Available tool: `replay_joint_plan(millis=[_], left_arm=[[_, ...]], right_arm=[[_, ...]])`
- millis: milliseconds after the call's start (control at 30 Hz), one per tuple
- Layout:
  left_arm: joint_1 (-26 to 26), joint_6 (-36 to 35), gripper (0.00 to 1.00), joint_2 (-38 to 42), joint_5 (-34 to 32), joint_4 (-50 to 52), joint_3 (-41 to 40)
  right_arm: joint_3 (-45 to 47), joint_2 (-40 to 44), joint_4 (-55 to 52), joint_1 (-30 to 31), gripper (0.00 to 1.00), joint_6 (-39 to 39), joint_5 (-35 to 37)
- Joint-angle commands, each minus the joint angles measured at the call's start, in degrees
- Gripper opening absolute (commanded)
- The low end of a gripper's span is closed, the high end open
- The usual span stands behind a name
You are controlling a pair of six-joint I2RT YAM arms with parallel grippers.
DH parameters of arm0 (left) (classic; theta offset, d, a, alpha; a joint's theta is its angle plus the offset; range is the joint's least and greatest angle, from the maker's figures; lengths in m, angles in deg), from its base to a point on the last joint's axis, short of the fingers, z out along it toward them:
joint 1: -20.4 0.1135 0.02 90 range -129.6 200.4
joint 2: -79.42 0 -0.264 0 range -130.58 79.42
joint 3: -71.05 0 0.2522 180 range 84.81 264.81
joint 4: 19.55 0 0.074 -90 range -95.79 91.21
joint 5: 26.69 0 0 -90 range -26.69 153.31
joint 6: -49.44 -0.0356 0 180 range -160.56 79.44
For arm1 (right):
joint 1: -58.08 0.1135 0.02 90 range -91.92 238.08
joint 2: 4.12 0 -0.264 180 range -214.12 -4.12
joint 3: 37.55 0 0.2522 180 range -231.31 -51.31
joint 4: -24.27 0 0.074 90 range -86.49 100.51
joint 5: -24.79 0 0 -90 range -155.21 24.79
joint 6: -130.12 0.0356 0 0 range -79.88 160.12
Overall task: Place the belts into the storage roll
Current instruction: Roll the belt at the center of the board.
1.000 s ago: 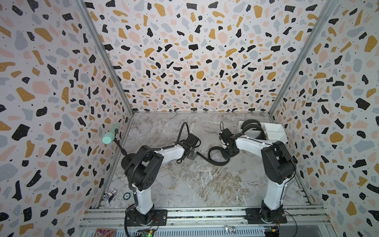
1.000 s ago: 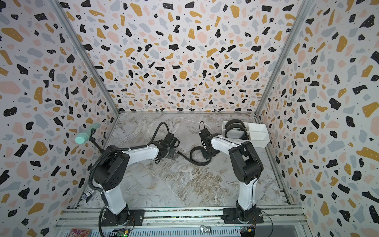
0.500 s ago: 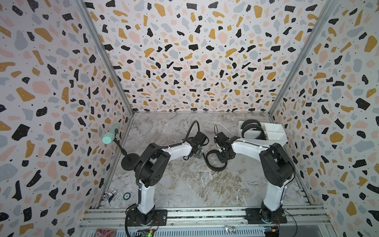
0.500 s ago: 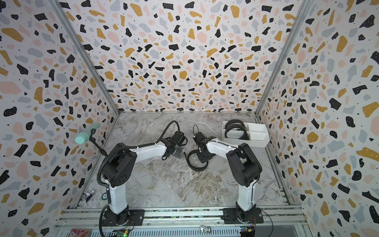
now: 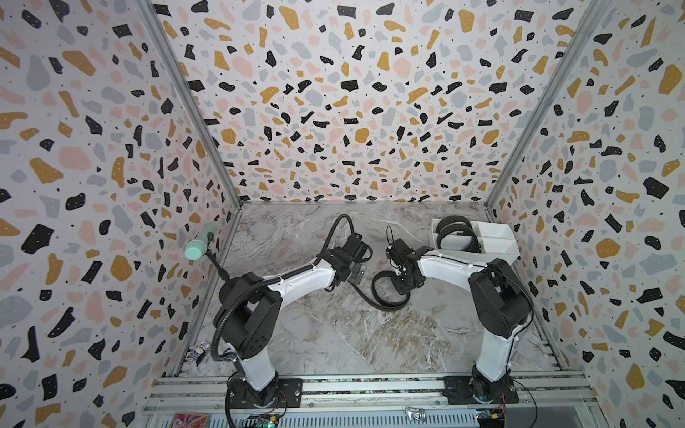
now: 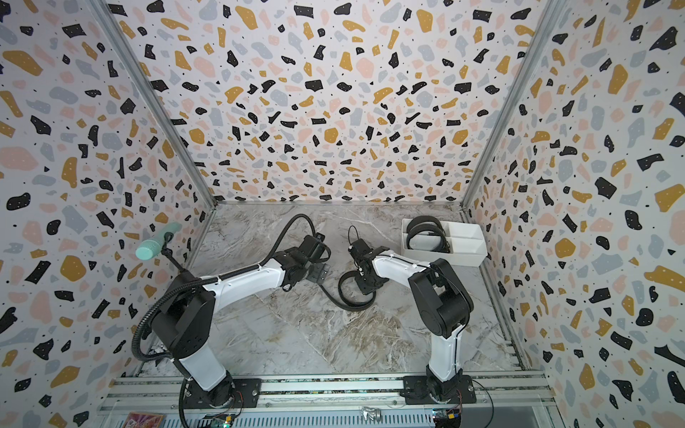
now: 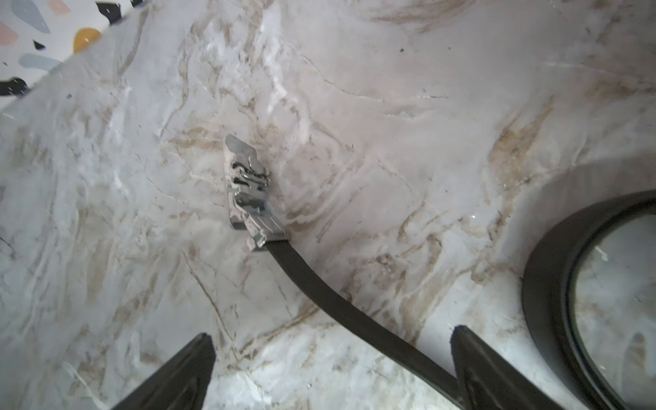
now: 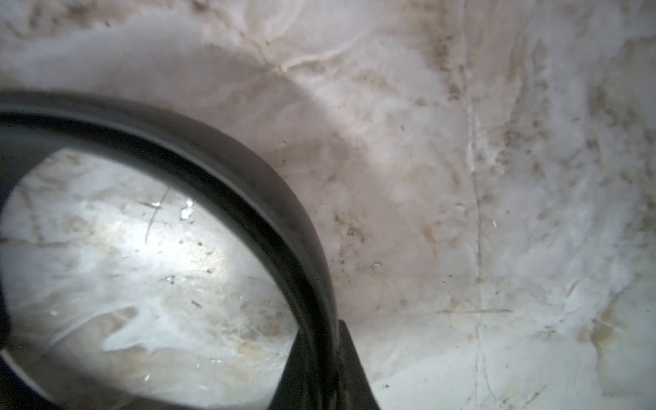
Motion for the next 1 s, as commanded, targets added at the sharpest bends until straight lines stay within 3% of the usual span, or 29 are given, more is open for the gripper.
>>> replay_joint_plan(millis=[0, 133, 300, 500, 800, 967], left_arm=[[-0.4, 10.7, 0.99, 6.0, 5.5, -2.7, -4.9], [-0.5, 24.5, 1.00, 10.6, 15.2, -15.7, -15.3], [-0.5, 35.3, 0.98, 10.8, 18.6, -32.5, -24.7], [-0.5, 37.2, 0.98, 7.9, 16.0, -42.6, -23.9], [-0.6, 37.6, 0.93, -5.6, 22.5, -51.2, -14.9], [-1.0, 37.6, 0.92, -8.5, 26.0, -50.7, -12.0]], right_arm=[[2.7, -1.0, -2.8, 1.8, 0.00, 0.5, -6.6], [3.2, -1.1, -2.0, 1.8, 0.00, 0.5, -6.8], [3.9, -0.3, -1.5, 2.1, 0.00, 0.7, -7.1], [6.2, 1.4, -0.8, 3.5, 0.00, 1.7, -8.0], [9.0, 2.6, 1.2, 7.4, 0.00, 4.6, -10.6], [9.0, 2.9, 1.5, 8.4, 0.00, 5.2, -10.6]])
